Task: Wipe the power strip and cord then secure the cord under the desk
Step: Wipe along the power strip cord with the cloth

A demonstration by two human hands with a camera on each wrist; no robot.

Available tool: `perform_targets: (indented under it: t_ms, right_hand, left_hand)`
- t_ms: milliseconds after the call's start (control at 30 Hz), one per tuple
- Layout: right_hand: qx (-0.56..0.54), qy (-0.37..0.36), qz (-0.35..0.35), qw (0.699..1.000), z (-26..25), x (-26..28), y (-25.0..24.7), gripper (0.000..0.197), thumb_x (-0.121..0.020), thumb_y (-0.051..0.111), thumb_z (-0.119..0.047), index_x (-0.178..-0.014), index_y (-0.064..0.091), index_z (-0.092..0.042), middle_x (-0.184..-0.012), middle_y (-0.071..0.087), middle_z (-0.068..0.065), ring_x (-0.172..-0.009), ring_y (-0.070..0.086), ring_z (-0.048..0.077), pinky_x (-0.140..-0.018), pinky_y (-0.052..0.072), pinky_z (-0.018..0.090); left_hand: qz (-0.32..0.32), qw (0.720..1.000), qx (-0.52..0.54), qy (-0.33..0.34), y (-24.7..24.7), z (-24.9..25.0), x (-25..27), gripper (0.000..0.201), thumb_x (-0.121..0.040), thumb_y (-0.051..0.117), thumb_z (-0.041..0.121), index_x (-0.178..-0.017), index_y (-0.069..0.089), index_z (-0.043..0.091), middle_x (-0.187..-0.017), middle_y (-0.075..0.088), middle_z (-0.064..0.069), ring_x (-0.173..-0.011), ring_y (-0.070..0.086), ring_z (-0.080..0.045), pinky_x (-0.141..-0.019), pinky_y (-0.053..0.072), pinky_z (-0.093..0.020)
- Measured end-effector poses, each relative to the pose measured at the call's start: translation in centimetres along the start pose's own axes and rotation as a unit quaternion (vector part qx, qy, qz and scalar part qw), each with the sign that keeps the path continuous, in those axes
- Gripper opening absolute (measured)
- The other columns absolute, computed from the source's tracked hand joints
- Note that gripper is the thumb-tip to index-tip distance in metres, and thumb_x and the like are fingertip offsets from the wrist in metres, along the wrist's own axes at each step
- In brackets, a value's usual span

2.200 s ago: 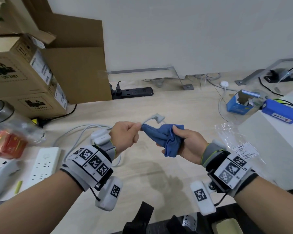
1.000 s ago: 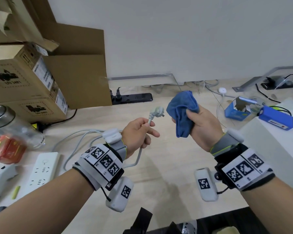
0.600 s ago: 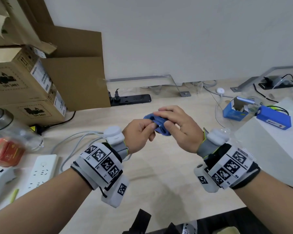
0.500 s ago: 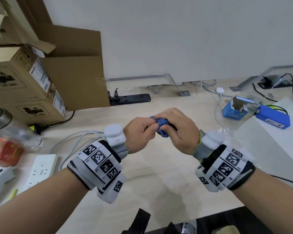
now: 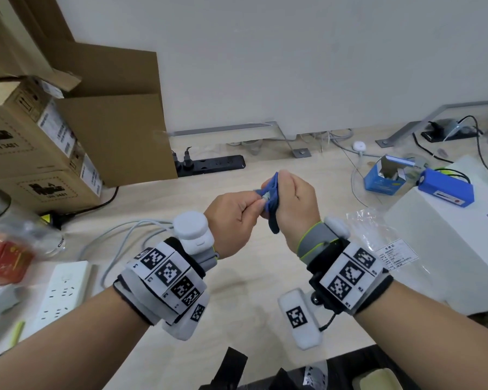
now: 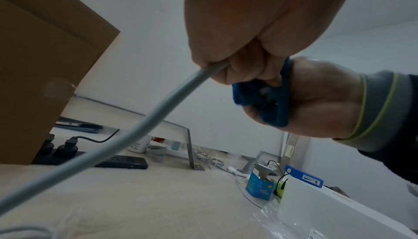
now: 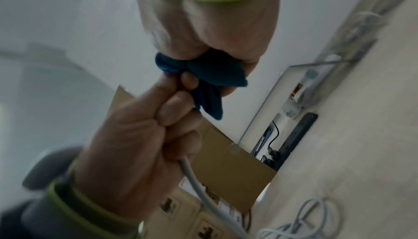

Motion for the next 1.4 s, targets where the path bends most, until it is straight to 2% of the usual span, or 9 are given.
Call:
perform_targets:
  t_ms: [133,233,333,467,600,833,1067,1200,1400]
  right_hand:
    - [-0.203,0.224,0.105,0.947,1.5,-1.9,-1.3,0.024,-0.090,0.051,-0.024,-0.077,0.061,-0.007,-0.059,0.059,0.008,-0.051,0.051,0.024,-0.052,0.039,0.029]
    - [-0.347,0.252,0.073,0.900,2.3,-3.2,-2.0,0.044,-0.094,0.052,-0.038,-0.123,0.060,-0.006,-0.121,0.064,0.015,-0.105,0.064,0.032,-0.086,0.053,0.040]
    - [-0.414,0.234,-0.010,0.880,2.1,-3.2,-1.6,0.056,-0.099,0.035,-0.047,-0.133,0.053,-0.006,-0.135,0.055,0.017,-0.121,0.055,0.031,-0.101,0.044,0.041]
    - [-0.344,0.163,-0.119,0.917,1.4,-1.9,0.5,0.066,-0.095,0.039,-0.052,-0.136,0.048,-0.002,-0.119,0.049,0.030,-0.096,0.049,0.037,-0.072,0.044,0.039]
    - [-0.089,0.000,-0.127,0.988,1.0,-0.7,0.9,0.034,-0.101,0.038,-0.029,-0.120,0.065,-0.021,-0.078,0.052,0.009,-0.054,0.043,0.022,-0.047,0.032,0.027]
    - [0.013,-0.104,-0.038,0.994,-0.1,-0.2,1.2,0.019,-0.101,0.042,-0.007,-0.103,0.057,-0.019,-0.083,0.070,-0.019,-0.078,0.064,-0.004,-0.076,0.049,0.018]
    - [-0.040,0.126,0.054,0.990,1.5,-1.7,1.0,0.035,-0.097,0.046,-0.032,-0.068,0.058,-0.017,-0.075,0.062,0.012,-0.069,0.069,0.035,-0.050,0.047,0.028]
    - [-0.088,0.274,0.099,0.953,2.8,-2.5,-0.1,0.024,-0.091,0.047,-0.022,-0.075,0.054,-0.006,-0.066,0.057,0.015,-0.045,0.058,0.025,-0.056,0.044,0.034]
    - [-0.207,0.347,0.084,0.911,4.2,-4.4,-1.9,0.046,-0.096,0.042,-0.042,-0.110,0.058,-0.001,-0.102,0.064,0.019,-0.089,0.063,0.032,-0.081,0.052,0.043]
  left_hand:
    - [0.029,0.998,0.021,-0.042,0.5,-0.4,0.7,0.026,-0.095,0.046,0.022,-0.077,0.065,0.026,-0.056,0.062,0.008,-0.043,0.046,-0.004,-0.049,0.034,-0.012]
    - [0.052,0.983,0.112,-0.136,0.3,-1.2,0.7,0.022,-0.095,0.051,0.016,-0.081,0.068,0.020,-0.069,0.072,0.003,-0.045,0.052,-0.005,-0.047,0.041,-0.017]
    - [0.046,0.969,0.162,-0.183,0.4,-1.5,0.4,0.019,-0.094,0.050,0.016,-0.081,0.065,0.015,-0.068,0.073,0.000,-0.046,0.047,-0.014,-0.047,0.040,-0.021]
    - [0.022,0.968,0.172,-0.183,1.4,-1.6,0.1,0.028,-0.088,0.042,0.033,-0.082,0.061,0.013,-0.062,0.069,0.000,-0.046,0.034,-0.016,-0.050,0.031,-0.025]
    - [0.007,0.987,0.059,-0.151,1.0,-0.8,0.0,0.033,-0.097,0.039,0.015,-0.071,0.059,0.009,-0.059,0.064,0.006,-0.046,0.045,-0.002,-0.055,0.036,-0.023]
    - [-0.024,0.984,-0.156,-0.083,2.0,1.0,-0.5,0.014,-0.088,0.043,0.005,-0.083,0.056,0.008,-0.069,0.059,-0.014,-0.063,0.049,-0.034,-0.057,0.034,-0.036]
    - [-0.081,0.957,-0.274,-0.050,2.7,0.4,-0.2,0.011,-0.093,0.042,0.015,-0.100,0.051,0.014,-0.074,0.054,-0.007,-0.065,0.047,-0.034,-0.057,0.030,-0.034]
    - [-0.152,0.916,-0.371,-0.016,3.4,0.0,0.3,0.015,-0.097,0.037,0.020,-0.112,0.043,0.018,-0.084,0.056,-0.003,-0.070,0.044,-0.032,-0.059,0.029,-0.034]
    - [-0.086,0.978,-0.185,-0.043,2.7,-1.2,0.9,0.021,-0.097,0.041,0.034,-0.091,0.052,0.017,-0.058,0.043,0.007,-0.054,0.041,-0.019,-0.053,0.028,-0.029]
Point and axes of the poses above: each hand's wrist, its own x-axis away from the middle knuckle, its own y-axis out of the palm, z = x × y, the point moved 4 cm from there along -x, towards the middle knuckle
